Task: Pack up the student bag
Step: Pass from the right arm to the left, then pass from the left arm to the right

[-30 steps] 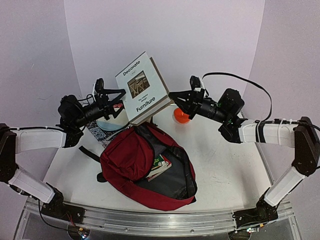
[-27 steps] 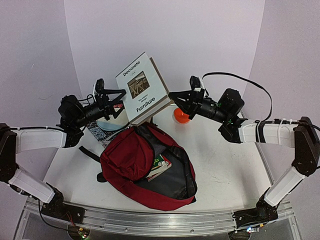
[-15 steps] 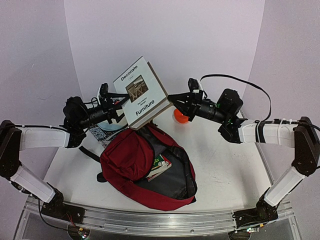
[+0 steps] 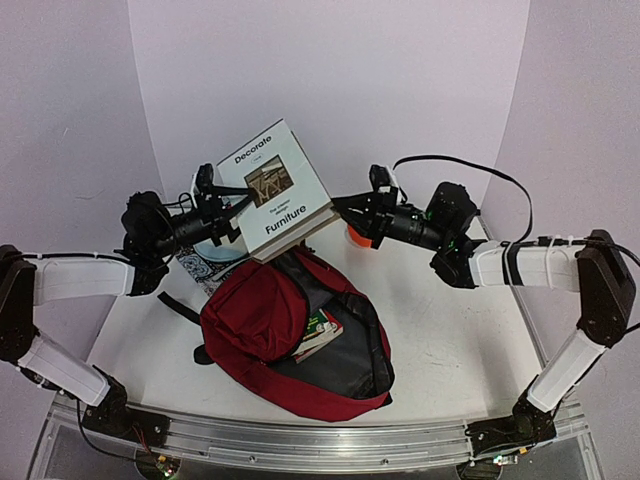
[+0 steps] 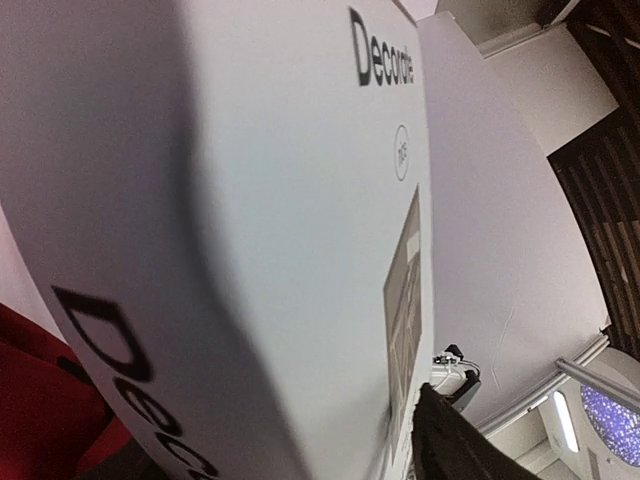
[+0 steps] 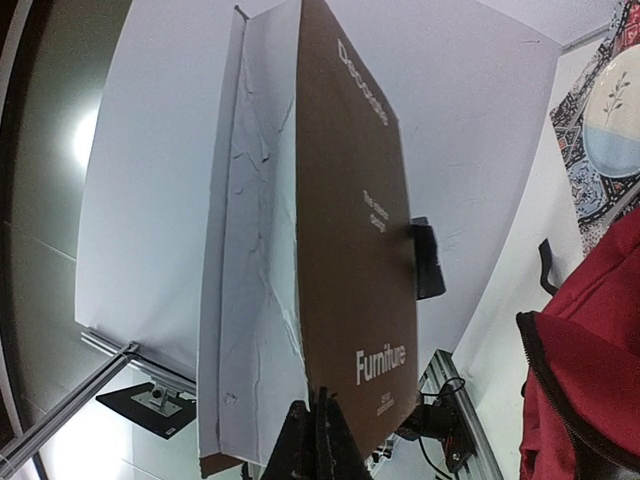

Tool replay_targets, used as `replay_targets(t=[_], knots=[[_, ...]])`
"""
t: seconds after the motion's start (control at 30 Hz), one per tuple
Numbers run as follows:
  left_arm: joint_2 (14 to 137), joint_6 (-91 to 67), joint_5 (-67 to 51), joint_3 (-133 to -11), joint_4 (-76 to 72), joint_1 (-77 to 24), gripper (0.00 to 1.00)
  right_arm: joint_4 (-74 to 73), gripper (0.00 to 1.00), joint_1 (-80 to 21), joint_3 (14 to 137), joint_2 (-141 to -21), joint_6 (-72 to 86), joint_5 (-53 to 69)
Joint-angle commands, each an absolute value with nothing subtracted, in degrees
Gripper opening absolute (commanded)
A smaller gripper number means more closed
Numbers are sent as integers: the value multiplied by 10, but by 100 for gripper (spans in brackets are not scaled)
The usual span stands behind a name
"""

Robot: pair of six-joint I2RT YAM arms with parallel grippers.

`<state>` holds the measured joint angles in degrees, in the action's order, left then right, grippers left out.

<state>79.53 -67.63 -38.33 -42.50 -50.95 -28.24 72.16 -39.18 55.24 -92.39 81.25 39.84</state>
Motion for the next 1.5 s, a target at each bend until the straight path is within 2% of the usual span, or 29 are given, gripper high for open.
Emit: replay_targets(t=[0.0, 0.23, 0.43, 0.67, 0.87, 1.1, 1.47], knots=[[747, -682, -400, -440, -532, -282, 67, 951, 0, -394, 580, -939, 825, 408], [714, -701, -387, -424, -535, -282, 52, 954, 0, -393, 568, -957, 825, 403], [706, -727, -360, -405, -535, -282, 43, 954, 11, -393, 562, -947, 810, 399], [692, -749, -294, -377, -535, -282, 36, 942, 38, -393, 524, -923, 783, 367], [684, -774, -217, -354, -535, -282, 35, 924, 69, -400, 475, -896, 756, 320], [691, -798, -168, -349, -535, -282, 34, 915, 97, -449, 490, -921, 727, 283], [690, -822, -155, -344, -536, -285, 34, 900, 98, -494, 582, -990, 703, 255]])
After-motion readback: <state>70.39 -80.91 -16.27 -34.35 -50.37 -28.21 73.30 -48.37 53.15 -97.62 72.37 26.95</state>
